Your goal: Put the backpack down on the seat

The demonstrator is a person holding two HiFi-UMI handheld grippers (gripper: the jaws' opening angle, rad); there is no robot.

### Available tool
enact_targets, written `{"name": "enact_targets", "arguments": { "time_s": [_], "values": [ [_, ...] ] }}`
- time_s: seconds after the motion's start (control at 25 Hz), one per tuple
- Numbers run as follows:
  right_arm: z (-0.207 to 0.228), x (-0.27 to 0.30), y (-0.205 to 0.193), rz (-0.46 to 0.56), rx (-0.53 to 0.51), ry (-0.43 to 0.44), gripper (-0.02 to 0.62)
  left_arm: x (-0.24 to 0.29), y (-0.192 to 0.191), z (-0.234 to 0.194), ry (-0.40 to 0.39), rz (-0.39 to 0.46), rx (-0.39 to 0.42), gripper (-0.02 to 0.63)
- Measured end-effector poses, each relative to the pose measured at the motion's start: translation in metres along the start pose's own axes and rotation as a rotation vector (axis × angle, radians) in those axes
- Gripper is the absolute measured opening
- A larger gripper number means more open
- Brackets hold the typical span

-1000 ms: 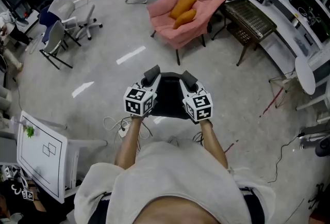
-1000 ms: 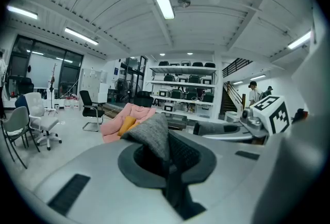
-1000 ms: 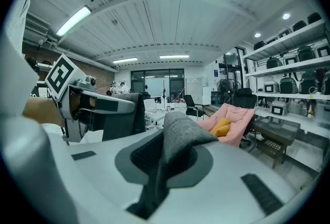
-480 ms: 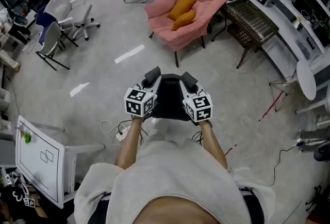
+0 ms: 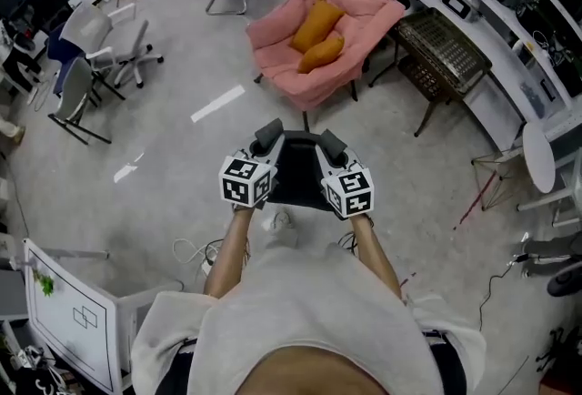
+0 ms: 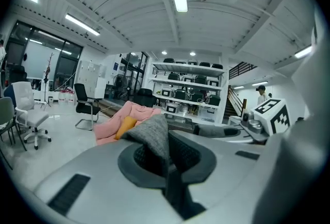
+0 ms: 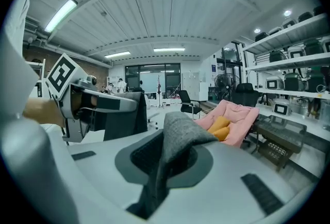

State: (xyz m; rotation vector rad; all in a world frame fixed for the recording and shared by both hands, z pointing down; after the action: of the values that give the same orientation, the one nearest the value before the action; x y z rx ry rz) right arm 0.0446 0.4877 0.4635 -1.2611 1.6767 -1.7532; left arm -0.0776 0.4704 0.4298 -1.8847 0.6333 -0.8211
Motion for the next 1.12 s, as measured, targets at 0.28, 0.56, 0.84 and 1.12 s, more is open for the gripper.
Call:
{"name": "enact_targets", "arguments": {
  "time_s": [0.28,0.56,0.84,1.12],
  "values": [
    [0.048,0.090,0.035,0.000,-0.003,-0.023,0.026,0.063,0.054,-0.069,-0.024,0.005,0.000,0.031],
    [0.081,0.164,0.054,0.000,-0.005,-0.037,0.026,0.113,0.090,-0.129,-0.041,0.008,0.014,0.032],
    [0.110,0.208,0.059,-0.006,0.010,-0.048,0.026,0.153,0.107,-0.160,-0.055,-0.015,0.017,0.031],
    [0.134,0.244,0.059,-0.015,0.011,-0.033,0.026,0.187,0.116,-0.186,-0.045,-0.035,0.014,0.031]
  ]
}}
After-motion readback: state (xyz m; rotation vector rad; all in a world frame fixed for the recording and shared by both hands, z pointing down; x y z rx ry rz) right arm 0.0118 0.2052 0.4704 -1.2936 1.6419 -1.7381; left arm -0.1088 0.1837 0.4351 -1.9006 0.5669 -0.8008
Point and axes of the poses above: the fingertips, and each gripper's own axes: x forward along the fingers, z to its right, y out of its top, the point moved 3 cm from there along -x, backward along the fingers, and after that the axes turned 9 degrees about -x, right-handed, at the moved point
